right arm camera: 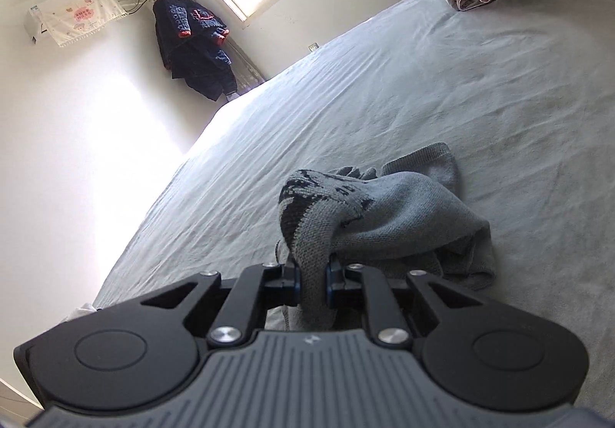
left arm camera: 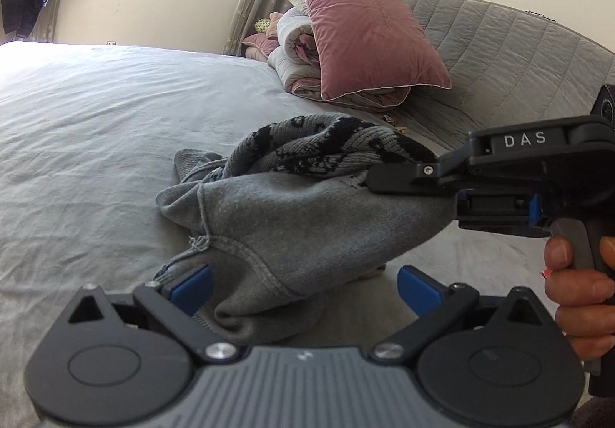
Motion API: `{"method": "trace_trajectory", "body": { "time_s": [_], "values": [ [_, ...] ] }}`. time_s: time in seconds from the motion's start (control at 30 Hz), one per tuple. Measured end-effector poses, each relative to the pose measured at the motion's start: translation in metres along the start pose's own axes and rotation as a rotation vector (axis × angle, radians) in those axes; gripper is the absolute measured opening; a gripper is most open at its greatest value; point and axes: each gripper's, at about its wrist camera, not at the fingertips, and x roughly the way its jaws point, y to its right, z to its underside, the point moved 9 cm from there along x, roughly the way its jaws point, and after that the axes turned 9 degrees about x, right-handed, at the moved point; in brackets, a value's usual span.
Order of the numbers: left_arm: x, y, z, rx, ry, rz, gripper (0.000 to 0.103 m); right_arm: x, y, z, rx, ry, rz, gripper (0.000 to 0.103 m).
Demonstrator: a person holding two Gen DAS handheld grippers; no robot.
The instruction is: Fold clothes
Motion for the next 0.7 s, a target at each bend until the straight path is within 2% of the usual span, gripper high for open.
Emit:
{"method": "trace_trajectory", "body": {
  "time_s": [0.07, 0.13, 0.2, 0.23, 0.3, 0.33, 0.37, 0.4, 0.5, 0.6, 0.7],
  "values": [
    [0.003, 0.006, -0.001, 0.042, 0.02, -0.019, 0.099, -0.001, -0.007, 0.001, 0.02, -0.006, -0.03, 0.014],
    [0.009, 0.008, -0.001, 0.068, 0.023, -0.053, 0.089, 0.0, -0.015, 0.002, 0.029, -0.01, -0.055, 0.014],
    [0.018, 0.005, -0.001, 0.068, 0.009, -0.088, 0.07, 0.0, -0.023, 0.004, 0.018, -0.009, -0.065, 0.014],
    [0.021, 0.002, -0.001, 0.058, 0.003, -0.098, 0.065, 0.002, -0.024, 0.003, 0.001, -0.005, -0.058, 0.015],
    [0.026, -0.006, -0.003, 0.034, -0.005, -0.107, 0.04, 0.007, -0.027, 0.002, -0.033, 0.001, -0.043, 0.015],
    [0.028, -0.011, -0.005, 0.021, -0.006, -0.108, 0.031, 0.012, -0.024, 0.0, -0.048, 0.001, -0.032, 0.015],
    [0.028, -0.016, -0.008, 0.004, -0.004, -0.107, 0.017, 0.017, -0.022, -0.001, -0.061, 0.001, -0.022, 0.016],
    [0.027, -0.021, -0.011, -0.015, 0.004, -0.11, 0.009, 0.02, -0.018, -0.002, -0.062, 0.001, -0.012, 0.017],
    [0.023, -0.038, -0.02, -0.058, 0.029, -0.134, 0.008, 0.025, -0.003, -0.006, -0.035, 0.003, 0.01, 0.023],
    [0.018, -0.055, -0.028, -0.098, 0.048, -0.167, 0.007, 0.021, 0.009, -0.008, -0.022, 0.019, 0.025, 0.049],
    [0.011, -0.072, -0.035, -0.151, 0.069, -0.192, 0.007, 0.018, 0.013, -0.007, -0.039, 0.029, 0.036, 0.06]
  ]
}}
